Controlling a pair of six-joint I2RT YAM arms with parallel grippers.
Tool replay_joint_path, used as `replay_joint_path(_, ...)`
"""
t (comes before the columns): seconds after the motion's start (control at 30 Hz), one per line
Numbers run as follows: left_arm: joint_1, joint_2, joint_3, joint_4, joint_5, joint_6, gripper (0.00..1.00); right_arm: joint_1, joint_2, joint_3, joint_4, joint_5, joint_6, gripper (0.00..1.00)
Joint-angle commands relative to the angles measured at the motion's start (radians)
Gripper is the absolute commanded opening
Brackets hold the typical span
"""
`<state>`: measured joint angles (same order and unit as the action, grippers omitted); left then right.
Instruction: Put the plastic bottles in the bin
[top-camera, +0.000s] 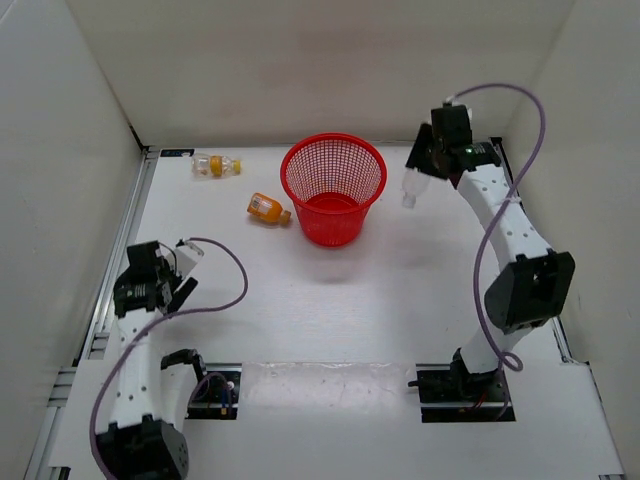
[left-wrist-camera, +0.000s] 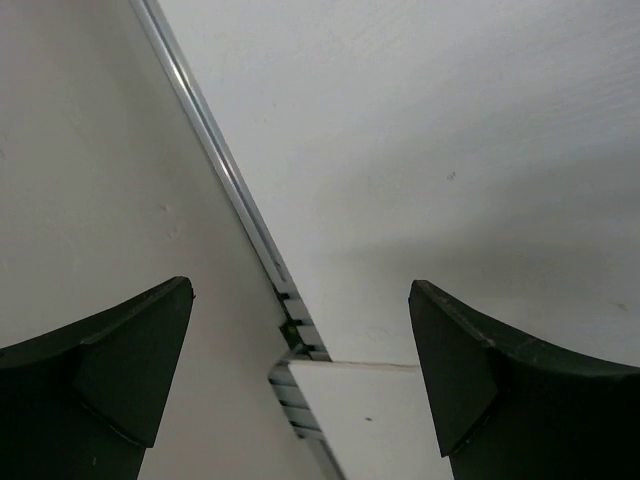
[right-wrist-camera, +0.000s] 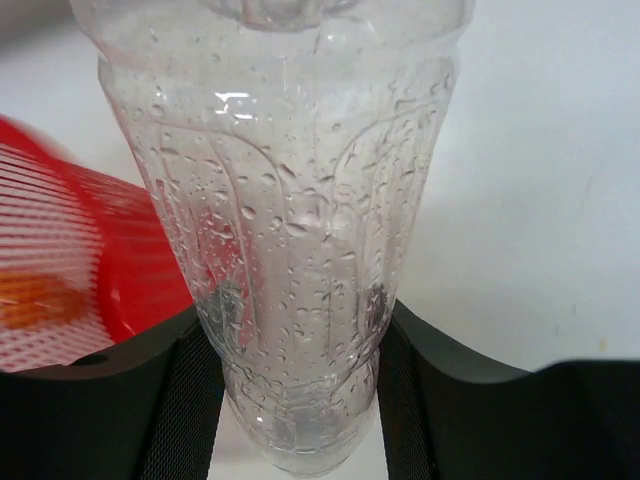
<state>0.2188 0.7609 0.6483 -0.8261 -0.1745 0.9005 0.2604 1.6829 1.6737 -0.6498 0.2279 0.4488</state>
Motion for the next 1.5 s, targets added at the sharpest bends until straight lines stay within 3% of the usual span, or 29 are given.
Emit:
replay_joint_path(0.0, -0.086, 0.145, 0.138, 0.085, 0.036, 0.115, 1.00, 0.117, -0.103, 0.112, 0.166, 0.160, -0.116, 0.00)
replay_joint_path(0.17, -0.252, 0.340, 0.263, 0.136, 0.003, 0.202, 1.00, 0.275, -0.047, 0.144, 0.412, 0.131, -0.194, 0.00)
replay_joint_path(0.27, -0.340, 0.432, 0.297, 0.200, -0.008, 0.300, 1.00, 0.324, 0.062, 0.222, 0.382, 0.084, -0.214, 0.00)
replay_joint_path(0.47, -0.432, 0.623, 0.484, 0.232, 0.043, 0.445, 1.00, 0.373, 0.245, 0.313, 0.325, 0.001, -0.223, 0.12)
replay_joint_path(0.57, -0.453, 0.704, 0.553, 0.232, 0.065, 0.550, 1.00, 0.373, 0.304, 0.342, 0.283, -0.013, -0.223, 0.48)
replay_joint_path(0.6, -0.453, 0.721, 0.553, 0.232, 0.066, 0.583, 1.00, 0.373, 0.304, 0.342, 0.274, -0.013, -0.223, 0.71)
replay_joint_path(0.7, -0.463, 0.791, 0.571, 0.232, 0.076, 0.698, 1.00, 0.373, 0.302, 0.316, 0.262, -0.024, -0.223, 0.84)
replay_joint_path(0.97, -0.484, 0.974, 0.694, 0.232, 0.136, 0.802, 1.00, 0.333, 0.235, 0.267, 0.262, -0.013, -0.214, 0.88)
replay_joint_path(1.33, -0.547, 1.201, 0.899, 0.232, 0.148, 0.654, 1.00, 0.197, 0.235, 0.198, 0.236, -0.111, -0.114, 0.90)
replay_joint_path(1.47, -0.556, 1.226, 0.872, 0.232, 0.112, 0.630, 1.00, 0.197, 0.235, 0.198, 0.246, -0.124, -0.139, 0.90)
